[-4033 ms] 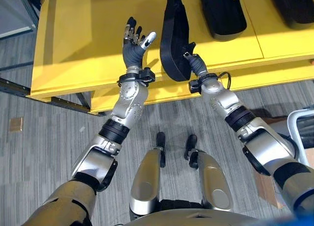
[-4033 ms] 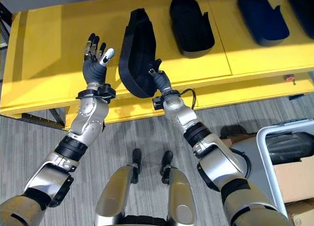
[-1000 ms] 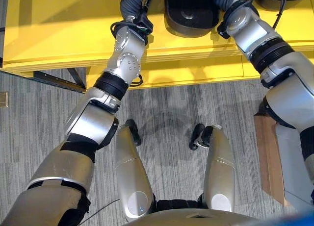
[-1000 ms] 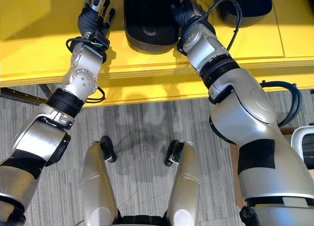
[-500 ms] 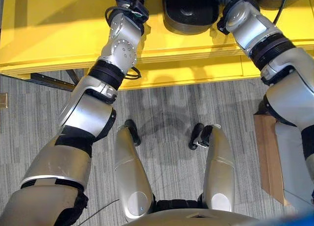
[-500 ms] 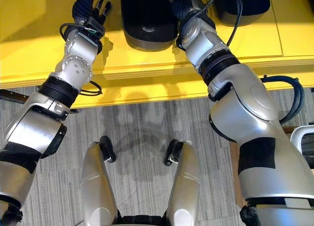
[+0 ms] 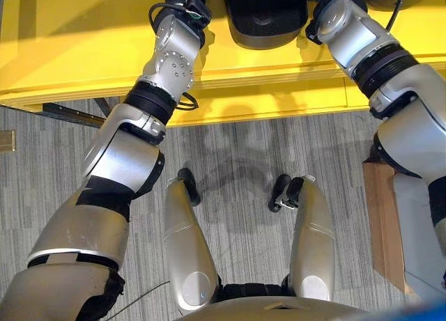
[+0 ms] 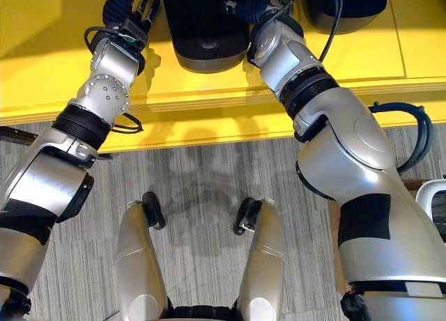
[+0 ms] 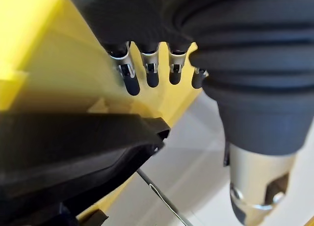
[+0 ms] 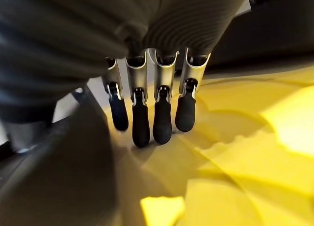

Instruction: Move parts from the plastic box to the shelf.

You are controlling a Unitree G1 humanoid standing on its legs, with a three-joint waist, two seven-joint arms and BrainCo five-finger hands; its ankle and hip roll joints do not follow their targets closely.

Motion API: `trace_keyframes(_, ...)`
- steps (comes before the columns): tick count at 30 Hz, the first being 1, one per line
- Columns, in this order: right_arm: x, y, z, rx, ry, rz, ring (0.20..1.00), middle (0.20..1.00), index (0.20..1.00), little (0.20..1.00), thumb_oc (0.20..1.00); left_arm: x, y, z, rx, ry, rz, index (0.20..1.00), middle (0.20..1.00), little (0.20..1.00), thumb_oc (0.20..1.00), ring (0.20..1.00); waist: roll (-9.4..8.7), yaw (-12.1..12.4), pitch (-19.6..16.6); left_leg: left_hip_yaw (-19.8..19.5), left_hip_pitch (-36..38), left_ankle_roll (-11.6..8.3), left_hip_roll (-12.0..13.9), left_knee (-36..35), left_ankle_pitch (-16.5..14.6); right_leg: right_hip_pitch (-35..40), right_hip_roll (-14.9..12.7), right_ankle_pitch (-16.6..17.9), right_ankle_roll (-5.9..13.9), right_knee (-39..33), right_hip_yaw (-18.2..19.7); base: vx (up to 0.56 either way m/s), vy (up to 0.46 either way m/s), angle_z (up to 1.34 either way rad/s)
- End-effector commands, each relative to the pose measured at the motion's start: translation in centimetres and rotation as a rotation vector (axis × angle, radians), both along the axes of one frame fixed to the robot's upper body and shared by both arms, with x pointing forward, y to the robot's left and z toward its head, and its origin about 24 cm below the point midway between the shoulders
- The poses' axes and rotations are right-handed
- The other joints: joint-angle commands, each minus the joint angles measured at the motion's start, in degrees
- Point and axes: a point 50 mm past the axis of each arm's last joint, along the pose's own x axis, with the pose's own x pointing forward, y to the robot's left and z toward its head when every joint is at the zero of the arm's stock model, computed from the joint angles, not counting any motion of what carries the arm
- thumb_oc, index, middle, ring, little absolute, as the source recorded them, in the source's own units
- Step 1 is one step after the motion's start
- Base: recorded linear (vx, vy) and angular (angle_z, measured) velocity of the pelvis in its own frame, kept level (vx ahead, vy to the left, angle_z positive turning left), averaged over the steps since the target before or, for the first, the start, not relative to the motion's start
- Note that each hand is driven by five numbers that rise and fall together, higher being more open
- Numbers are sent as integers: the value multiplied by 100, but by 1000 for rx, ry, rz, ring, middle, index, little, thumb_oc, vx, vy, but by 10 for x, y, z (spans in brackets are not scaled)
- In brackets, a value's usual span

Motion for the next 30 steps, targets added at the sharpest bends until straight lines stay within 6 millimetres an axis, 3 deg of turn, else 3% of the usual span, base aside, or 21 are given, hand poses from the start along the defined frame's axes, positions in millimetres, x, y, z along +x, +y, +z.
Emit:
trace_keyframes(1, -15, 9, 49, 49, -143, -9, 1000, 1000, 1000, 1000, 1000, -12, -5, 44, -2, -144, -21, 1000, 1000, 1000, 1000, 1000, 165, 20, -348, 77, 166, 177, 47, 411, -758, 354, 335, 196, 197, -535, 75, 0, 0, 0)
trace_keyframes(4, -14, 8, 47, 89, -162, -14, 1000, 1000, 1000, 1000, 1000, -11, -5, 43, 0, -146, -23, 1000, 1000, 1000, 1000, 1000, 175, 15, -345, 79, 167, 180, 44, 407, -755, 356, 344, 197, 194, -541, 81, -11, 2, 0)
trace_keyframes(8, -16, 10, 46, 361, -225, 57, 1000, 1000, 1000, 1000, 1000, -11, -6, 43, -2, -148, -18, 1000, 1000, 1000, 1000, 1000, 196, -29, -344, 117, 243, 170, 41, 348, -743, 424, 359, 197, 197, -594, 120, -9, 5, 0)
trace_keyframes(16, -18, 14, 38, 634, -323, 179, 1000, 1000, 1000, 1000, 1000, -11, -14, 32, -5, -142, -14, 1000, 1000, 1000, 1000, 1000, 246, -102, -358, 207, 431, 196, -11, 215, -747, 547, 350, 179, 208, -665, 190, -5, 17, 0)
trace_keyframes(24, -33, 23, 47, 623, -521, 304, 1000, 1000, 1000, 1000, 1000, -11, -18, 21, 14, -147, 15, 1000, 1000, 1000, 1000, 1000, 275, -178, -416, 340, 738, 197, -82, -54, -715, 774, 383, 209, 266, -869, 262, -9, 39, -3)
trace_keyframes(30, -39, 30, 40, 606, -538, 423, 1000, 1000, 1000, 1000, 1000, -11, -15, 7, 26, -139, 64, 1000, 1000, 1000, 1000, 1000, 265, -211, -511, 496, 1117, 173, -179, -457, -630, 1095, 388, 256, 336, -1181, 231, -1, 5, 2)
